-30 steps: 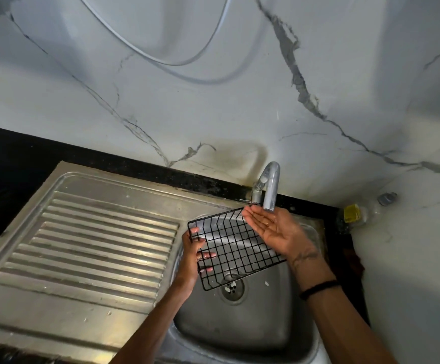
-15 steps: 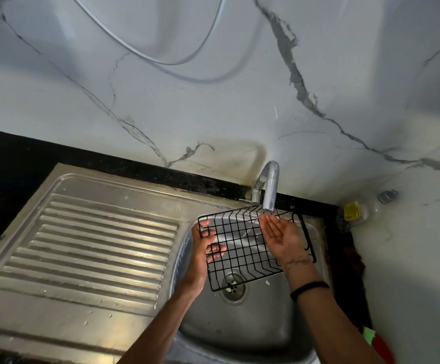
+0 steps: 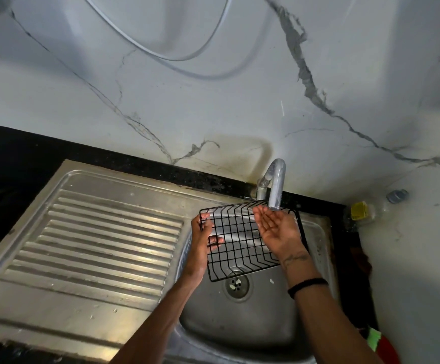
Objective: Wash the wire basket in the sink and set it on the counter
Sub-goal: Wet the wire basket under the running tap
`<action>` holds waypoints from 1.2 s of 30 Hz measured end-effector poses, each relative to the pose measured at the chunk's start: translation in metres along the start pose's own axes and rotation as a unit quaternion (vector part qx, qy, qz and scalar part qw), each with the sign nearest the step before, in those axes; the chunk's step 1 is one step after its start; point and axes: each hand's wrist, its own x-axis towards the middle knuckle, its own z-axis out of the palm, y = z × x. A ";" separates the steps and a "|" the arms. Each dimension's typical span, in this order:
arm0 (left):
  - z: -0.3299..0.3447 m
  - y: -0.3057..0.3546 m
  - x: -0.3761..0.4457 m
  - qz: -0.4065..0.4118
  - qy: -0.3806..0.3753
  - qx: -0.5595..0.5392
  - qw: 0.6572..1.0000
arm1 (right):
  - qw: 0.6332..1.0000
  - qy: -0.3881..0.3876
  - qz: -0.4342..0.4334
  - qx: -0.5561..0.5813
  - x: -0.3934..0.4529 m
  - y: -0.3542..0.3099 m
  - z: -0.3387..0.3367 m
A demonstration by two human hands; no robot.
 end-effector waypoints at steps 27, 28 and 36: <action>0.005 0.019 -0.041 0.096 0.097 0.123 0.983 | 0.300 -0.319 -0.415 -0.797 -0.085 0.079 -0.096; 0.004 0.020 -0.042 0.091 0.114 0.118 0.982 | 0.297 -0.328 -0.421 -0.792 -0.084 0.075 -0.094; -0.014 0.033 -0.041 -0.055 0.165 0.055 0.983 | 0.314 -0.260 -0.462 -0.788 -0.041 0.044 -0.093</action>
